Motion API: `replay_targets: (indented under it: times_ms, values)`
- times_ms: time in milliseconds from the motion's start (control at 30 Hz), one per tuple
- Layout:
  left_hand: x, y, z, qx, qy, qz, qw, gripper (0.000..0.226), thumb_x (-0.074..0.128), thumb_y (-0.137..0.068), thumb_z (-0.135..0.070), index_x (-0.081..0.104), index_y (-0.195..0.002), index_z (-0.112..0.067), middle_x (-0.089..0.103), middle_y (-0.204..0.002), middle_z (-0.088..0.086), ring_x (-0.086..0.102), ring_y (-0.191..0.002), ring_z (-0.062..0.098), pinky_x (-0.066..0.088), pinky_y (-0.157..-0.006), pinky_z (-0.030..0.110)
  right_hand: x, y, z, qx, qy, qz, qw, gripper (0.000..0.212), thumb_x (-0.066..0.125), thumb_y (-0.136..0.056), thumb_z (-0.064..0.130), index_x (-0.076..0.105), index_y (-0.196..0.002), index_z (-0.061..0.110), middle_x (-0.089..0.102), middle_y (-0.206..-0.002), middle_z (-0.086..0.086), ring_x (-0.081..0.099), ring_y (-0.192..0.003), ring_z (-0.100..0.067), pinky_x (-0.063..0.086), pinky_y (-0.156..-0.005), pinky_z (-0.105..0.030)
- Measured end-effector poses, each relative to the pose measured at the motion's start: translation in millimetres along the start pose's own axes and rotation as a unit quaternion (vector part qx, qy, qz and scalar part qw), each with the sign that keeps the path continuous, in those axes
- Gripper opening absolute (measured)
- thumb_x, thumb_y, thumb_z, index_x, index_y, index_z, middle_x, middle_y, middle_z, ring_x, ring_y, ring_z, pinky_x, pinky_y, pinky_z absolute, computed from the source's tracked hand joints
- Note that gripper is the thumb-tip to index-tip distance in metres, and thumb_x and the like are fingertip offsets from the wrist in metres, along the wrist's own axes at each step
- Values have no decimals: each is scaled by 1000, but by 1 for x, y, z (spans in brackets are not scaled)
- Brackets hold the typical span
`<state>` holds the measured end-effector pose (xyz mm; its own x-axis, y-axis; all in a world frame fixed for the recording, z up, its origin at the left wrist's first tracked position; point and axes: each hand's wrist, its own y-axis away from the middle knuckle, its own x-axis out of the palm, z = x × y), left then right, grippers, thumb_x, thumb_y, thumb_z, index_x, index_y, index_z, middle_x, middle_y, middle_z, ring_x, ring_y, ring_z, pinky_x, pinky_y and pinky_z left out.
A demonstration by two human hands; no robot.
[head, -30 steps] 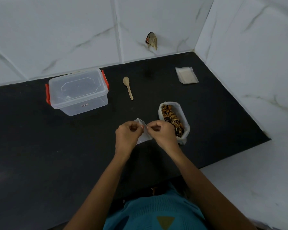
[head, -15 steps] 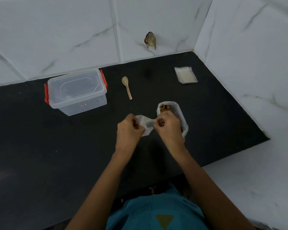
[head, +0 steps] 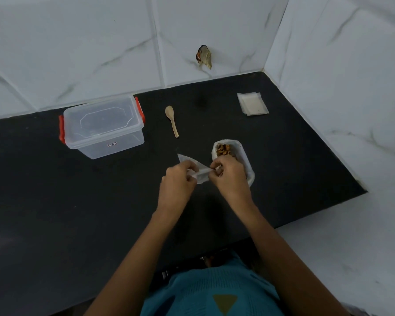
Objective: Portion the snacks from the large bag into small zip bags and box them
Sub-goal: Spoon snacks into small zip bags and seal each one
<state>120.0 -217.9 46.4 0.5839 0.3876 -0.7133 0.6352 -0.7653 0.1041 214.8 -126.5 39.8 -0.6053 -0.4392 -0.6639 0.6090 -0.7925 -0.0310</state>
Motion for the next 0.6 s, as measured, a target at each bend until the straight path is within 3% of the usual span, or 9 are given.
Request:
replay_targets:
  times_ms: [100, 200, 300, 400, 500, 600]
  values:
    - [-4, -1, -3, 30, -38, -34, 998, 25, 56, -88, -10, 61, -111, -19, 59, -116, -1, 56, -89, 5, 38, -57, 10, -2, -2, 0, 0, -3, 14, 1000, 16, 58, -86, 3, 61, -101, 7, 60, -97, 0, 58, -84, -7, 49, -72, -16]
    - [-8, -9, 2, 76, -23, -15, 997, 33, 63, -85, -19, 59, -118, -17, 44, -133, 2, 45, -117, 15, 35, -89, 18, -10, -6, 2, 14, -49, 25, 998, 14, 60, -85, 5, 60, -100, 7, 58, -90, 5, 55, -81, -3, 44, -65, -6]
    - [-10, -15, 8, 140, -72, 61, 986, 76, 76, -72, -34, 39, -137, -22, 23, -149, 2, 13, -140, 20, 14, -112, 34, -13, -7, 3, 28, -64, 39, 997, 12, 62, -85, 7, 60, -97, 9, 56, -88, 6, 55, -81, -4, 44, -64, -6]
    - [-5, -14, 13, 182, -24, 122, 975, 110, 82, -57, -46, 14, -141, -29, 17, -152, -2, -4, -141, 12, -6, -114, 37, -12, -7, 4, 32, -78, 45, 995, 8, 62, -85, 7, 60, -90, 12, 55, -81, 10, 53, -75, 0, 44, -63, -3]
    - [5, -13, 18, 188, 79, 134, 970, 106, 71, -51, -59, 4, -132, -42, 25, -139, -12, 12, -139, 13, -7, -115, 39, -14, -10, 5, 47, -109, 49, 992, 12, 62, -84, 7, 57, -82, 17, 55, -77, 12, 55, -74, -1, 45, -63, -5]
    - [14, -15, 21, 163, 123, 105, 973, 103, 82, -62, -29, 8, -132, -43, 33, -137, -4, 28, -133, 16, 15, -115, 54, -17, -14, 6, 57, -152, 63, 985, 21, 63, -84, 6, 55, -75, 23, 59, -79, 7, 59, -77, -7, 49, -70, -14]
